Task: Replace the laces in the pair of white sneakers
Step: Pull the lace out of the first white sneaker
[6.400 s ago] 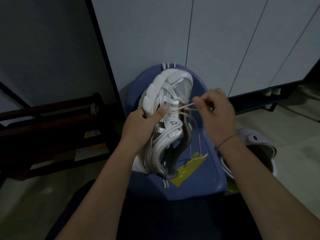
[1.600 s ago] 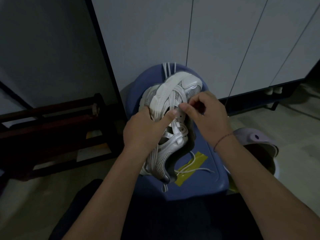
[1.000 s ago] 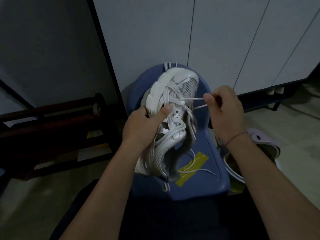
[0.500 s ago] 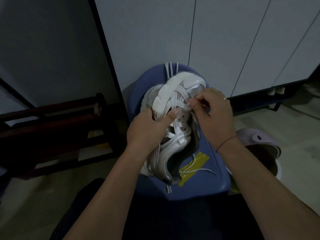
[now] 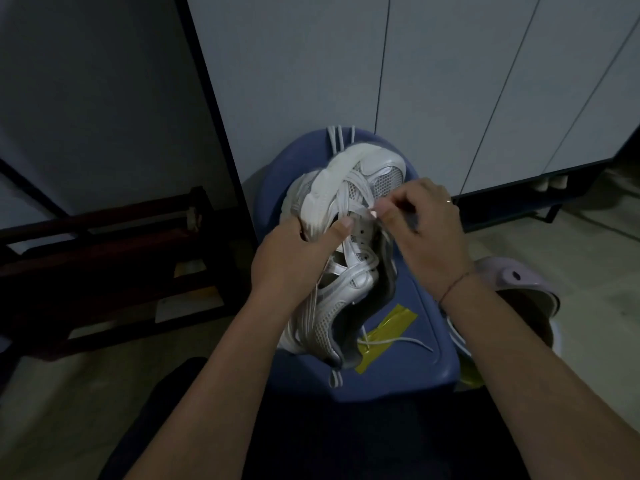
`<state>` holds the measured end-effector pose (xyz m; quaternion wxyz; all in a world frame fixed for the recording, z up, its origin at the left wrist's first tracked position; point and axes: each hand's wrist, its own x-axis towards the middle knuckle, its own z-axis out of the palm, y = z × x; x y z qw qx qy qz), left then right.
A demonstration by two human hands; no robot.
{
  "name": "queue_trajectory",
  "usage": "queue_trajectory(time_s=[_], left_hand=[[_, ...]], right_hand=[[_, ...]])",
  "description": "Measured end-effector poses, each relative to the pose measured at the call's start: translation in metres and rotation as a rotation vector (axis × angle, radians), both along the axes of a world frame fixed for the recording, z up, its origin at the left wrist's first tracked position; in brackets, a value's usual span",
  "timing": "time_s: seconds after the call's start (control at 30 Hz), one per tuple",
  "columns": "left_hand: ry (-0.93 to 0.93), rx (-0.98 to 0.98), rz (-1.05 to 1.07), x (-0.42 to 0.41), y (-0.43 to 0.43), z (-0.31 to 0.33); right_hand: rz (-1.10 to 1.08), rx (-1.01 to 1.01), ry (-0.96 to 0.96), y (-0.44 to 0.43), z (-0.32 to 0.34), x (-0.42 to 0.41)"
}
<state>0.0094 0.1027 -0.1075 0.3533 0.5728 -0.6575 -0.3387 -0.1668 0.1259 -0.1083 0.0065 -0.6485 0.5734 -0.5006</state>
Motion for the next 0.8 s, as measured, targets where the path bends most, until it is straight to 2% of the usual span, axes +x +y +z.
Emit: queue_trajectory(time_s=[0.1,0.23,0.33,0.43,0.57,0.63,0.8], left_hand=[[-0.02,0.002,-0.011,-0.002,0.002,0.001],[0.04,0.013,0.01,0.004,-0.002,0.002],[0.052,0.004,0.04,0.008,-0.006,0.001],[0.062,0.011,0.043,0.009,-0.007,0.0],[0.05,0.017,0.011,0.001,-0.002,0.0],[0.034,0.028,-0.013,-0.002,0.002,0.0],[0.009,0.036,-0.037,-0.002,0.003,-0.002]], right_hand=[[0.002,-0.053,0.014,-0.001,0.0,0.005],[-0.115,-0.114,-0.25,-0.003,0.003,-0.013],[-0.275,-0.041,-0.427,-0.002,-0.001,-0.037],[-0.268,0.081,-0.3,-0.003,-0.006,-0.037],[-0.055,0.0,-0.093,0.001,0.001,-0.006],[-0.025,-0.02,0.003,0.003,0.003,0.004],[-0.042,-0.025,0.048,0.0,0.0,0.007]])
